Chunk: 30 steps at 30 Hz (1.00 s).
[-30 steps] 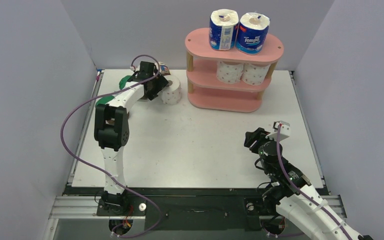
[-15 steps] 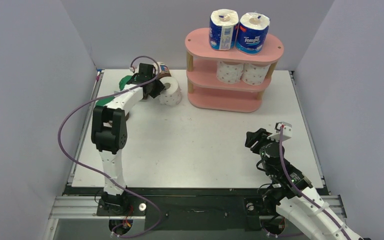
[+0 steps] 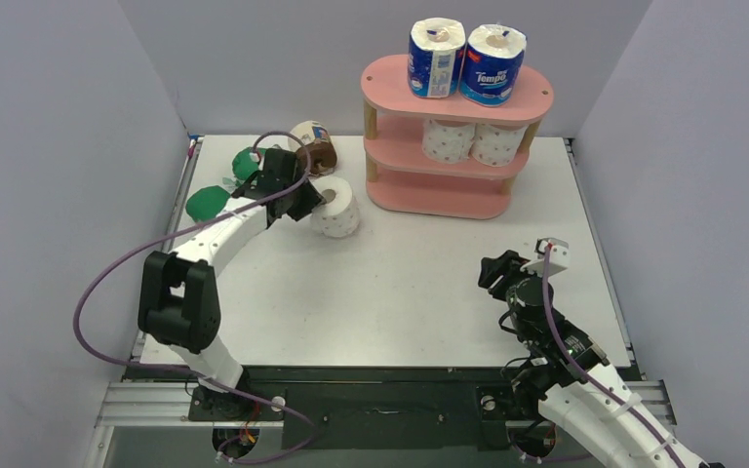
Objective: Place and organize the paper towels onto the shelf
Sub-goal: Move the paper towel to the center of the board.
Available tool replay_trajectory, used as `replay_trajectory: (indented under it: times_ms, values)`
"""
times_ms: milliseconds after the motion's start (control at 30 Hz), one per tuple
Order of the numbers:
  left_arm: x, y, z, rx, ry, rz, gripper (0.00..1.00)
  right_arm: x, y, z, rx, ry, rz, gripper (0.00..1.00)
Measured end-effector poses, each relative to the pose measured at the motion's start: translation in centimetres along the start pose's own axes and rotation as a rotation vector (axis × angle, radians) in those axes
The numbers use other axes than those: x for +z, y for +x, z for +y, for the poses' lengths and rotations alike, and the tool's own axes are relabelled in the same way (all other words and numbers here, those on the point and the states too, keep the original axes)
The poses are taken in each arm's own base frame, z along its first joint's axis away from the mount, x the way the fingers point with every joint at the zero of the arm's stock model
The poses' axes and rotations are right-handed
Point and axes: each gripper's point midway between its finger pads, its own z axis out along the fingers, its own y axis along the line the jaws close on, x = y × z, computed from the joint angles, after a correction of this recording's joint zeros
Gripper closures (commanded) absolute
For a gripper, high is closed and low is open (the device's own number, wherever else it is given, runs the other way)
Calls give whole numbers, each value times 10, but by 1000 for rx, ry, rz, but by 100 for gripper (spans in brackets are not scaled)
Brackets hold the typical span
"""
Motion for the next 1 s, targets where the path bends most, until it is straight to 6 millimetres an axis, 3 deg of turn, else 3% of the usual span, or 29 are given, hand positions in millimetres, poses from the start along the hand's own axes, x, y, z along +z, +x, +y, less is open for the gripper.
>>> replay_trajectory:
  times_ms: [200, 400, 700, 867, 1000]
  values:
    - [-42, 52, -22, 118, 84, 38, 76, 2, -1, 6, 7, -22, -1, 50]
    - [-51, 97, -36, 261, 115, 101, 76, 6, 5, 19, -53, -55, 74, 50]
    - [-25, 128, -22, 377, 36, 170, 73, 7, 18, 27, -85, -97, 136, 51]
    - [-24, 130, -26, 390, 43, 170, 70, 10, 32, 29, -109, -103, 189, 51]
    - [-24, 132, -29, 394, 46, 172, 59, 12, 44, 32, -131, -109, 236, 50]
